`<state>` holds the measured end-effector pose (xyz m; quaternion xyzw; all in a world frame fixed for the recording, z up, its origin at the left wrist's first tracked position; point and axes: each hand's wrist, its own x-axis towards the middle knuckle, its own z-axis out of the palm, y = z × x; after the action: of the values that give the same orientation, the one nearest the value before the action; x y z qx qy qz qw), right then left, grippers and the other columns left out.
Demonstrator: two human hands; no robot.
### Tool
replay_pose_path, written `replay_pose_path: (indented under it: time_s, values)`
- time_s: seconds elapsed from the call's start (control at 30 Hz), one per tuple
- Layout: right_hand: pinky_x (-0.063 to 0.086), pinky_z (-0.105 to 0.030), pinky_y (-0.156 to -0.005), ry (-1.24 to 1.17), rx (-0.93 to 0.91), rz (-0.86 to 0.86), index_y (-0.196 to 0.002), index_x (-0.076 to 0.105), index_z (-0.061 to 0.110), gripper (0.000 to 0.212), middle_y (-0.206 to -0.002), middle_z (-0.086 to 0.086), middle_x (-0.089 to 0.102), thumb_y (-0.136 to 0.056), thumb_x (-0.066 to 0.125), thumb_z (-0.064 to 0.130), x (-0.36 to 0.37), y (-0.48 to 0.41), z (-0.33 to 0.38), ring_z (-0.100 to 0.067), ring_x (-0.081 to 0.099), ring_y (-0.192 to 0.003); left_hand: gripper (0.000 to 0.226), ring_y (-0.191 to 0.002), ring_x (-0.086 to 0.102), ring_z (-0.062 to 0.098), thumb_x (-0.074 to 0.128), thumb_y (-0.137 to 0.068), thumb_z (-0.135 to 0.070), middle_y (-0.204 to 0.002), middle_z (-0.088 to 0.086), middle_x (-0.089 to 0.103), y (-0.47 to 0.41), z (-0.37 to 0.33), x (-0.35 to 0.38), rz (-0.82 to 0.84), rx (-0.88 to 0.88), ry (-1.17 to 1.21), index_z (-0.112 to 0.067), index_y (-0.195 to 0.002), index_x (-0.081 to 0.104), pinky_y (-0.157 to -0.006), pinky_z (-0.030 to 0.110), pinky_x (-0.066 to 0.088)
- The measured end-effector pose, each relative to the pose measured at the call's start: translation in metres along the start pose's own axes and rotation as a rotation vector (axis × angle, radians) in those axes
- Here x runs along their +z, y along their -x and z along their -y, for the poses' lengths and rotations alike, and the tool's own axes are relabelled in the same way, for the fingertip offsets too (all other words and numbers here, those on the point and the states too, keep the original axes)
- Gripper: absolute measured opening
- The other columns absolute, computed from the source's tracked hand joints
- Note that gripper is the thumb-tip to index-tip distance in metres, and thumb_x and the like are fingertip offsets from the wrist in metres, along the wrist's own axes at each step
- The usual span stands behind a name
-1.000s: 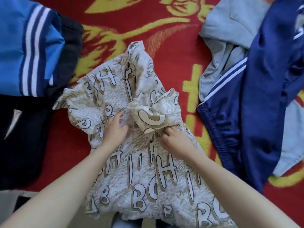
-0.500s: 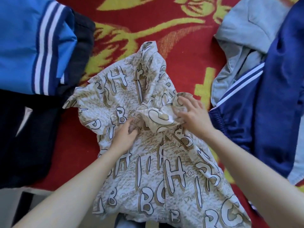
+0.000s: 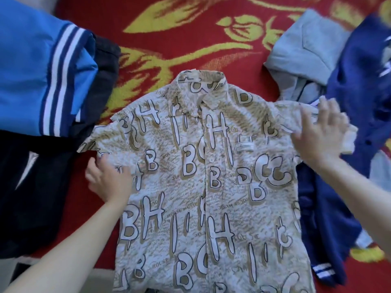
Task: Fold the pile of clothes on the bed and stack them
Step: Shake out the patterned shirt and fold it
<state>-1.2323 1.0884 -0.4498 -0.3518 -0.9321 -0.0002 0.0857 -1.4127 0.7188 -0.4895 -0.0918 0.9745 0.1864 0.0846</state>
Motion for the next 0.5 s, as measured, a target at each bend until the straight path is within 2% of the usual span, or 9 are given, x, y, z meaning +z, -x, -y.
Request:
replay_pose_path:
  time_s: [0.07,0.1,0.17,0.2,0.27,0.33,0.4,0.43,0.5]
  values:
    - [0.021,-0.062,-0.105,0.122,-0.335,0.13,-0.129,0.041,0.015,0.058,-0.145,-0.024,0.031,-0.072,0.051,0.016,0.025,0.035,0.038,-0.036,0.023,-0.133,0.055,-0.13,0.032,0.039,0.058,-0.087,-0.024,-0.144,0.021,0.031,-0.009,0.016,0.002,0.015,-0.202,0.086,-0.008,-0.136,0.038,-0.101,0.049,0.03]
    - [0.013,-0.062,-0.108,0.184,-0.393,0.28,-0.138,0.033,0.019,0.06,-0.152,-0.021,0.019,-0.08,0.05,0.019,0.032,0.044,0.049,-0.036,0.014,-0.138,0.051,-0.124,0.04,0.04,0.055,-0.088,-0.03,-0.139,0.024,0.039,-0.012,0.024,0.002,0.079,-0.318,0.185,-0.006,-0.131,0.041,-0.1,0.048,0.034]
    - [0.001,-0.058,-0.111,0.281,-0.362,0.62,-0.148,0.013,0.028,0.06,-0.157,-0.015,-0.005,-0.094,0.041,0.029,0.042,0.055,0.061,-0.037,-0.003,-0.143,0.036,-0.096,0.057,0.036,0.051,-0.087,-0.04,-0.111,0.022,0.058,-0.011,0.032,0.003,0.244,-0.525,0.506,-0.007,-0.101,0.053,-0.085,0.043,0.045]
    - [0.006,-0.059,-0.111,0.284,-0.317,0.703,-0.148,0.012,0.031,0.06,-0.157,-0.015,-0.004,-0.095,0.041,0.034,0.05,0.063,0.061,-0.039,-0.003,-0.142,0.029,-0.079,0.057,0.029,0.049,-0.089,-0.04,-0.092,0.014,0.059,-0.01,0.033,0.001,0.313,-0.602,0.66,-0.012,-0.087,0.052,-0.075,0.038,0.047]
    - [0.023,-0.064,-0.103,0.218,-0.248,0.694,-0.144,0.026,0.028,0.058,-0.154,-0.02,0.01,-0.092,0.049,0.037,0.053,0.074,0.062,-0.041,0.008,-0.141,0.027,-0.069,0.05,0.016,0.044,-0.094,-0.041,-0.079,0.004,0.052,-0.012,0.032,-0.002,0.392,-0.672,0.862,-0.017,-0.086,0.052,-0.07,0.03,0.044]
    - [0.025,-0.065,-0.1,0.21,-0.17,0.726,-0.144,0.028,0.025,0.056,-0.153,-0.021,0.012,-0.093,0.049,0.037,0.048,0.077,0.062,-0.039,0.008,-0.142,0.035,-0.078,0.055,0.014,0.044,-0.091,-0.053,-0.087,0.002,0.058,-0.019,0.033,-0.002,0.495,-0.723,1.048,-0.02,-0.098,0.056,-0.078,0.031,0.045]
    - [0.016,-0.061,-0.107,0.202,-0.145,0.76,-0.148,0.016,0.025,0.059,-0.156,-0.019,0.004,-0.096,0.04,0.04,0.045,0.084,0.071,-0.037,0.0,-0.143,0.047,-0.099,0.061,0.022,0.055,-0.082,-0.056,-0.107,0.007,0.065,-0.025,0.03,-0.008,0.626,-0.794,1.267,-0.019,-0.112,0.06,-0.092,0.04,0.045]
    - [0.013,-0.06,-0.109,0.176,-0.15,0.747,-0.149,0.014,0.025,0.06,-0.156,-0.018,0.002,-0.097,0.038,0.042,0.045,0.089,0.078,-0.037,-0.001,-0.143,0.055,-0.107,0.061,0.026,0.065,-0.076,-0.051,-0.115,0.01,0.065,-0.027,0.026,-0.012,0.681,-0.812,1.348,-0.018,-0.12,0.059,-0.097,0.045,0.043]
    - [0.011,-0.057,-0.111,0.112,-0.206,0.757,-0.15,0.007,0.027,0.062,-0.157,-0.017,-0.003,-0.097,0.034,0.045,0.043,0.1,0.094,-0.036,-0.004,-0.144,0.072,-0.109,0.061,0.029,0.081,-0.051,-0.032,-0.115,0.013,0.067,-0.028,0.016,-0.02,0.72,-0.802,1.449,-0.015,-0.119,0.063,-0.093,0.045,0.046]
